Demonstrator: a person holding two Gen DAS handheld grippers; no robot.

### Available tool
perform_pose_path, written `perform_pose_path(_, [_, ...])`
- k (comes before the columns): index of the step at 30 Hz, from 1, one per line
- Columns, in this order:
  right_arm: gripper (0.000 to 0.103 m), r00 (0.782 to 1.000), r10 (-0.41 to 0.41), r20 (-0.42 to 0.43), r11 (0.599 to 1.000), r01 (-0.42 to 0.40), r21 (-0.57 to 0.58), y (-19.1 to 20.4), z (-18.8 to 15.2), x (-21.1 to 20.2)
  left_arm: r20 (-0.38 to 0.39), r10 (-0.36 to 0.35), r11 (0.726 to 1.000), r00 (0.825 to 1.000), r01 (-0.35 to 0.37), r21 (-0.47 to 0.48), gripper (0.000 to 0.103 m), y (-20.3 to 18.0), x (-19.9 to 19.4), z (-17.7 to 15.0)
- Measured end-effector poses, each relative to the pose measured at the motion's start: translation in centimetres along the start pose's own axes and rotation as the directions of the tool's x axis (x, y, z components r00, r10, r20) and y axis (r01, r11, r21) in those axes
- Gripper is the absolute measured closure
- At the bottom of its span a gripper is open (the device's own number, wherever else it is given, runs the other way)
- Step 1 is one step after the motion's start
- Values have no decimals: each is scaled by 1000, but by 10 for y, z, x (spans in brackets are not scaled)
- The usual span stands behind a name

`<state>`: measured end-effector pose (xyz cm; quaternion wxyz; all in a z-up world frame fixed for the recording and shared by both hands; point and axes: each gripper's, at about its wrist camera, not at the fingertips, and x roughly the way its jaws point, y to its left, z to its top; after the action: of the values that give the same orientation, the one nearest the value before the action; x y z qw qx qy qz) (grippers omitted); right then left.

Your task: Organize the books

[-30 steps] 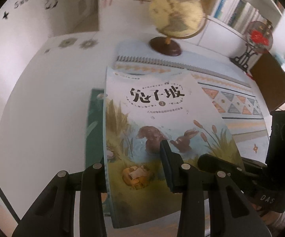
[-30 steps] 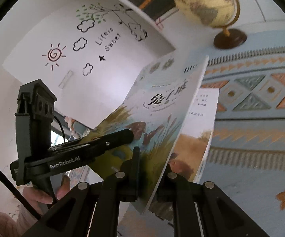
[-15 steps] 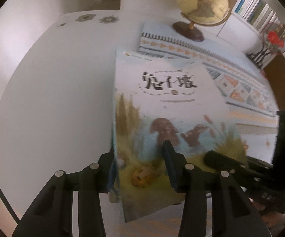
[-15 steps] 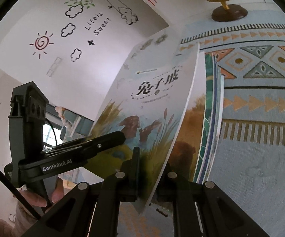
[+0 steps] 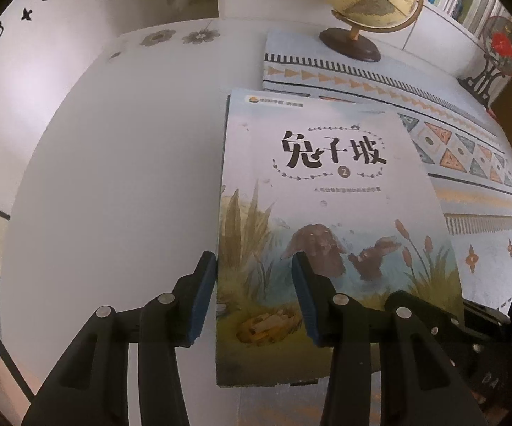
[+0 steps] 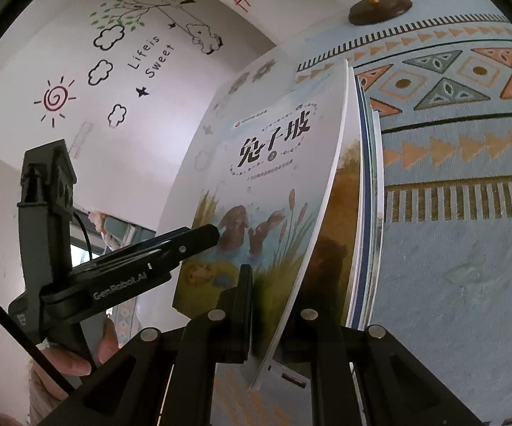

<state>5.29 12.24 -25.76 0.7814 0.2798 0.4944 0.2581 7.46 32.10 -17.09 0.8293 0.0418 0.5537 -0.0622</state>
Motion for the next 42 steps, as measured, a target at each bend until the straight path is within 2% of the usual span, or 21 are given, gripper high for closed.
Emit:
perform_pose_path(10, [93, 1000, 18, 0, 999, -18, 43, -7, -3, 0, -23, -3, 1000, 1000, 3, 0, 60, 1, -3, -5])
perform_pose_path(17, [89, 999, 42, -22, 998, -41, 52, -12, 2, -4, 10, 70, 998, 998, -70, 7, 60, 4, -21, -13])
perform_pose_path(19, [84, 999, 32, -16, 999, -32, -4, -7, 2, -10, 23, 85, 996, 996, -85, -3, 60, 8, -29, -15])
perform_pose_path(21, [81, 1000, -25, -6, 994, 24, -104, 1, 5, -19, 28, 105, 994, 994, -105, -14, 60, 13, -36, -13])
perform_pose_path(24, [78, 993, -116, -4, 964, 112, -240, 12, 11, -36, 33, 123, 992, 992, -122, -39, 60, 22, -47, -11])
perform_pose_path(26, [78, 979, -201, 27, 923, 198, -329, 18, 17, -48, 40, 136, 989, 990, -134, -56, 60, 26, -60, -9])
perform_pose_path(28, [78, 959, -268, 89, 866, 280, -414, 27, 28, -72, 61, 142, 988, 988, -137, -70, 60, 27, -74, -7])
perform_pose_path(32, [76, 925, -331, 188, 806, 381, -453, 38, 51, -124, 112, 146, 986, 983, -135, -95, 58, 23, -110, 1])
perform_pose_path(33, [69, 916, -336, 221, 802, 401, -442, 41, 57, -142, 121, 143, 986, 982, -130, -105, 58, 21, -118, 3])
perform_pose_path(34, [54, 909, -336, 247, 804, 413, -429, 42, 61, -156, 128, 135, 986, 983, -120, -119, 56, 19, -126, 5])
perform_pose_path(35, [46, 900, -341, 273, 803, 430, -414, 45, 65, -169, 128, 121, 986, 984, -105, -127, 56, 12, -136, 8])
perform_pose_path(36, [38, 884, -357, 300, 798, 456, -395, 48, 67, -182, 128, 118, 987, 985, -102, -127, 56, 6, -139, 10])
perform_pose_path(39, [32, 811, -466, 353, 756, 572, -318, 61, 74, -221, 156, 94, 992, 983, -79, -100, 56, -23, -158, 19])
perform_pose_path(42, [27, 762, -549, 344, 724, 639, -260, 69, 78, -244, 196, 22, 999, 980, -13, -48, 55, -61, -180, 32])
